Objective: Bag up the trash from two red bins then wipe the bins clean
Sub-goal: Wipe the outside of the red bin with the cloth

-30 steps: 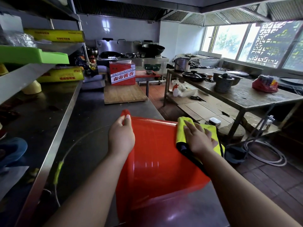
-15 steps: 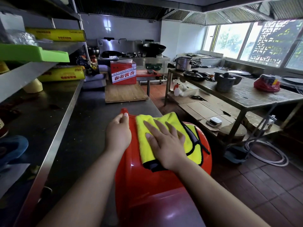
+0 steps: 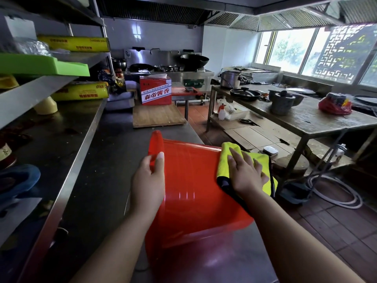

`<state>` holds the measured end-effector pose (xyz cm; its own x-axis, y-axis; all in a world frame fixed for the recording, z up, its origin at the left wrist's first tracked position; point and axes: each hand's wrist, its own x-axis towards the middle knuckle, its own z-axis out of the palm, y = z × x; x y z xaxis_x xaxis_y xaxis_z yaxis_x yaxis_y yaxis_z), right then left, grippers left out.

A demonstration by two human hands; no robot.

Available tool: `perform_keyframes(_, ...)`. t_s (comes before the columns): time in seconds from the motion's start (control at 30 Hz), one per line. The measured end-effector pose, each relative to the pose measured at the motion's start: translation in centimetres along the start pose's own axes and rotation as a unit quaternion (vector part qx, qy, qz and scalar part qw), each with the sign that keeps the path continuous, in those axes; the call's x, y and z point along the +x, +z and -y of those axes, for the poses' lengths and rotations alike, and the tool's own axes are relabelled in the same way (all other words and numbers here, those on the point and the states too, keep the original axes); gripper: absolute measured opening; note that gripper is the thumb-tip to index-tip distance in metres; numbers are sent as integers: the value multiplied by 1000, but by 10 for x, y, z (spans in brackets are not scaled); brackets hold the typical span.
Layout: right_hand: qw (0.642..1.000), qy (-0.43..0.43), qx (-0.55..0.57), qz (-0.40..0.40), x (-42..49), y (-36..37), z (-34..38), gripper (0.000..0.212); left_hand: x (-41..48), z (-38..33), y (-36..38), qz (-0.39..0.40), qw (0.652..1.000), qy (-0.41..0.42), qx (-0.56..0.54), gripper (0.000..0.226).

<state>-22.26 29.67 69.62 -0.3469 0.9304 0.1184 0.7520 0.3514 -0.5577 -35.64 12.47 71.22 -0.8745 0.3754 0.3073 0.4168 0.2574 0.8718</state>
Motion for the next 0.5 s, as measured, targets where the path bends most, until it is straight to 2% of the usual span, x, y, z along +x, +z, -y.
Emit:
perform_keyframes(0.1,1000,11,2,-1,3,1,7,42,-15,5,-1,12,1000,-7,-8,48)
perform_keyframes(0.2,1000,16,11,-5,1,1,8,42,-16,0,-1,21,1000,-21,-8,42)
perform_keyframes(0.3,1000,11,17,-6,-4,1,6,42,-13,-5,-3,10,1000,-14,-18,52)
perform_keyframes(0.5,998,-58,5,38,-13,-6,33,41,12,-24,-10,8,998,-56,-28,56)
